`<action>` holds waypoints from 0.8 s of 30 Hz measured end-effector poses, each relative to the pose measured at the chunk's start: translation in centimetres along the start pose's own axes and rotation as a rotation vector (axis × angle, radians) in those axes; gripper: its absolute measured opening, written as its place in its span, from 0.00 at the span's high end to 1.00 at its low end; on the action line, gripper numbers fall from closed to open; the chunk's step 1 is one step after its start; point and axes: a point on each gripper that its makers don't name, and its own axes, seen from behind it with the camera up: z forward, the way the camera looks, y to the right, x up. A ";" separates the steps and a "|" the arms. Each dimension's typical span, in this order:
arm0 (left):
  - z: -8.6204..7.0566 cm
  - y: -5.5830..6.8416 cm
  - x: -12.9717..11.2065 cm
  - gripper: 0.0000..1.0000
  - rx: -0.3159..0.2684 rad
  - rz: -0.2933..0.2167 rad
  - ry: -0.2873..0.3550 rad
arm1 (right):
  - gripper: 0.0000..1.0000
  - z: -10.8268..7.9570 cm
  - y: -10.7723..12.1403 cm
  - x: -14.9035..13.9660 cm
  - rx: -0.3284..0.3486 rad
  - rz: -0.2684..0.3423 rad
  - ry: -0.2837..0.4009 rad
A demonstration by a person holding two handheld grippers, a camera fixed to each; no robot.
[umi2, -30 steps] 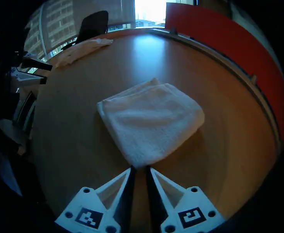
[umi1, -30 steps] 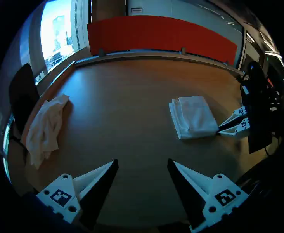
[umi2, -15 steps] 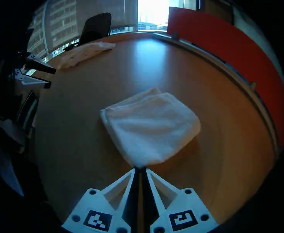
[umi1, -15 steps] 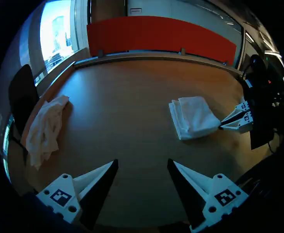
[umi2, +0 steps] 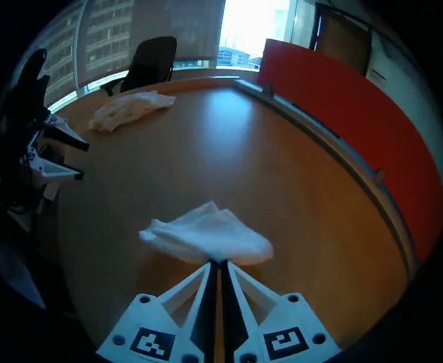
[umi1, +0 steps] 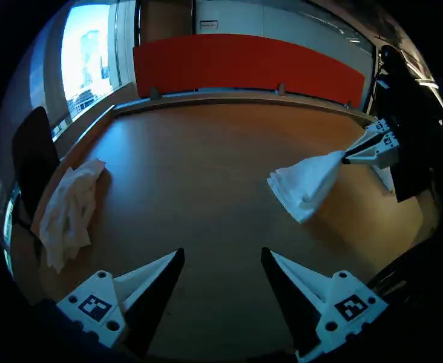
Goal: Fold towel
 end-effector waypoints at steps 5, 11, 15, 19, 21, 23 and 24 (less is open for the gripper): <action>-0.2 0.1 0.7 0.06 -0.006 0.000 0.018 | 0.96 -1.8 1.6 2.7 -0.014 -0.021 0.030; -0.4 0.3 1.4 0.06 -0.015 0.007 0.036 | 0.96 -3.9 3.4 4.0 -0.031 -0.036 0.042; -0.5 0.6 1.8 0.06 -0.024 0.013 0.045 | 0.96 -5.4 5.0 4.0 -0.052 -0.034 0.037; -0.5 1.1 2.1 0.06 -0.034 0.019 0.050 | 0.96 -6.8 6.9 3.4 -0.079 -0.034 0.026; -0.4 1.3 2.2 0.06 -0.037 0.022 0.052 | 0.96 -7.5 7.7 3.0 -0.089 -0.033 0.020; -0.4 1.6 2.3 0.06 -0.040 0.026 0.054 | 0.96 -8.2 8.5 2.5 -0.099 -0.029 0.013; -0.4 1.7 2.4 0.06 -0.042 0.027 0.054 | 0.96 -8.6 9.0 2.3 -0.104 -0.026 0.010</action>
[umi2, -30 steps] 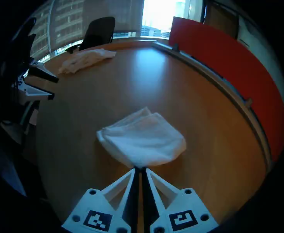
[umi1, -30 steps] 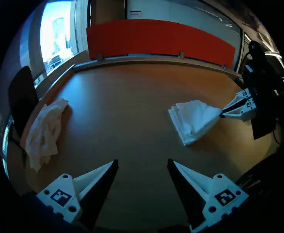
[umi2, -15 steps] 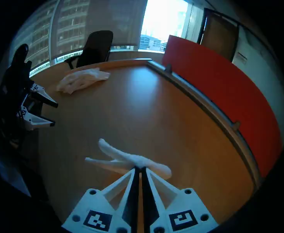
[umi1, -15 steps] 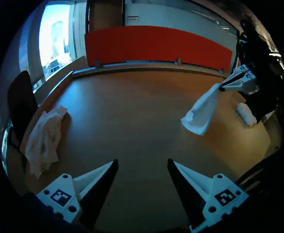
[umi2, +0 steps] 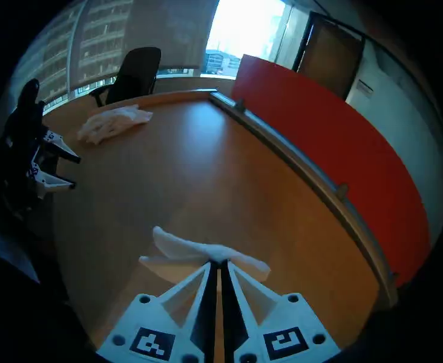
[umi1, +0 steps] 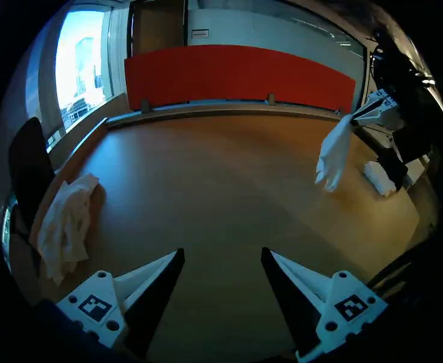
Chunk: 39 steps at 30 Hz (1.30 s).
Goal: Fold towel
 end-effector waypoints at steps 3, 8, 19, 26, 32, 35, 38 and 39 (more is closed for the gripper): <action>0.0 0.3 0.0 0.06 -0.003 0.002 0.000 | 0.96 -0.9 1.4 -0.9 -0.017 0.017 -0.012; 0.1 0.7 -0.1 0.06 -0.005 0.001 -0.005 | 0.96 -2.1 3.6 -2.6 -0.036 0.062 -0.028; 0.0 1.0 -0.2 0.06 0.003 0.009 -0.016 | 0.96 -4.9 8.6 -7.0 -0.094 0.112 -0.083; 0.0 1.3 -0.1 0.06 0.008 0.011 -0.022 | 0.96 -6.7 12.3 -10.0 -0.142 0.136 -0.126; 0.1 1.6 0.0 0.06 0.009 0.020 -0.027 | 0.96 -8.5 15.4 -12.4 -0.184 0.161 -0.163; 0.2 1.7 0.1 0.06 0.009 0.025 -0.031 | 0.96 -9.3 16.8 -13.5 -0.202 0.172 -0.178; 0.3 1.9 0.1 0.06 0.009 0.030 -0.035 | 0.96 -10.0 18.1 -14.4 -0.219 0.182 -0.193; 0.3 1.9 0.2 0.06 0.009 0.032 -0.035 | 0.96 -10.3 18.5 -14.7 -0.224 0.185 -0.197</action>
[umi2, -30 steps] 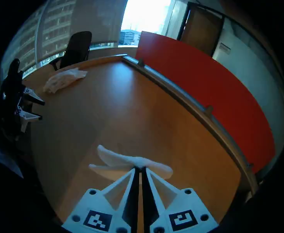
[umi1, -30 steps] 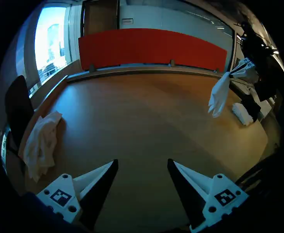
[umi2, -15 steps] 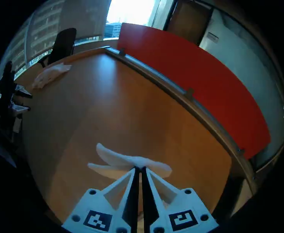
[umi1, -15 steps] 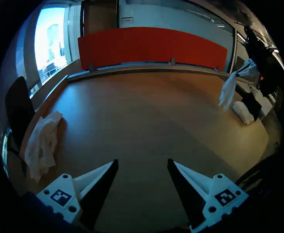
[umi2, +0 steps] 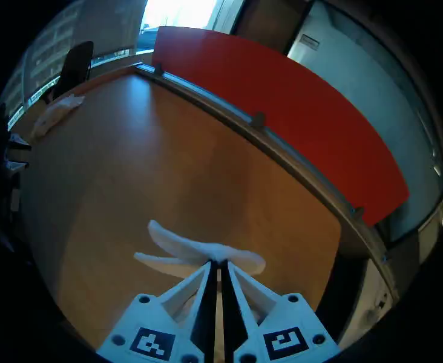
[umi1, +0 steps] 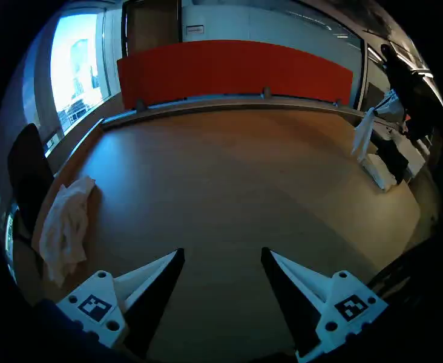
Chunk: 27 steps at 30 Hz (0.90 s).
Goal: Fold towel
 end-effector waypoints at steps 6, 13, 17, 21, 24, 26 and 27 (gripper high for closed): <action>0.1 0.2 0.3 0.06 -0.001 0.009 -0.002 | 0.96 -0.7 2.4 -1.3 -0.026 0.014 -0.022; 0.4 0.7 0.7 0.06 -0.009 0.019 -0.004 | 0.96 -1.5 3.1 -2.6 -0.035 0.026 -0.034; 0.6 1.1 1.0 0.06 -0.017 0.027 -0.002 | 0.96 -2.0 3.5 -3.9 -0.044 0.043 -0.043; 0.7 1.5 1.1 0.06 -0.024 0.034 -0.003 | 0.96 -2.6 3.8 -5.7 -0.052 0.063 -0.059; 0.7 1.7 1.1 0.06 -0.028 0.040 -0.004 | 0.96 -3.3 3.9 -7.4 -0.058 0.075 -0.076; 0.7 1.7 1.1 0.06 -0.030 0.043 -0.005 | 0.96 -3.6 3.8 -8.8 -0.060 0.086 -0.090; 0.7 1.8 1.1 0.06 -0.031 0.044 -0.006 | 0.96 -3.7 3.8 -9.5 -0.061 0.092 -0.097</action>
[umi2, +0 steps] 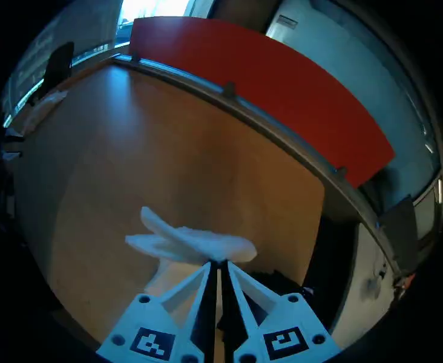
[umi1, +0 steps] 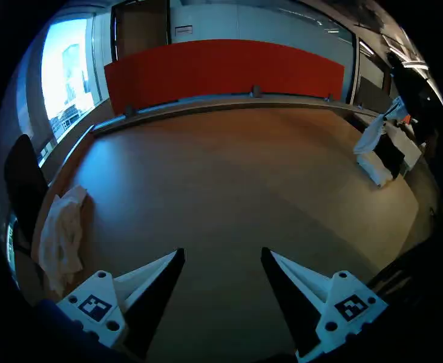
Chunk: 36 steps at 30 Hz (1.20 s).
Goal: Fold towel
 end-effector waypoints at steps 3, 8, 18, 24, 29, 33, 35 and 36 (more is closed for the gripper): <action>0.0 0.1 -0.1 0.06 -0.003 0.005 -0.002 | 0.96 -0.1 -0.2 -2.3 0.000 0.020 -0.023; 0.0 0.3 -0.2 0.06 -0.009 0.013 -0.006 | 0.96 0.1 -0.6 -6.3 -0.004 0.051 -0.069; -0.3 0.3 -0.6 0.06 -0.012 0.025 -0.011 | 0.96 1.0 -1.3 -11.2 -0.011 0.099 -0.133; -0.6 0.0 -0.7 0.06 -0.005 0.027 -0.012 | 0.96 1.5 -1.1 -13.0 -0.022 0.137 -0.158; -0.8 -0.2 -0.8 0.06 0.003 0.028 -0.015 | 0.96 2.2 -1.1 -15.0 -0.023 0.166 -0.192; -1.0 -0.3 -1.0 0.06 0.008 0.028 -0.019 | 0.96 2.8 -1.3 -16.4 -0.024 0.193 -0.216; -1.1 -0.4 -1.1 0.06 0.010 0.028 -0.022 | 0.96 3.1 -1.4 -17.0 -0.023 0.206 -0.225; -1.1 -0.4 -1.2 0.06 0.010 0.028 -0.023 | 0.96 3.2 -1.5 -17.3 -0.023 0.211 -0.229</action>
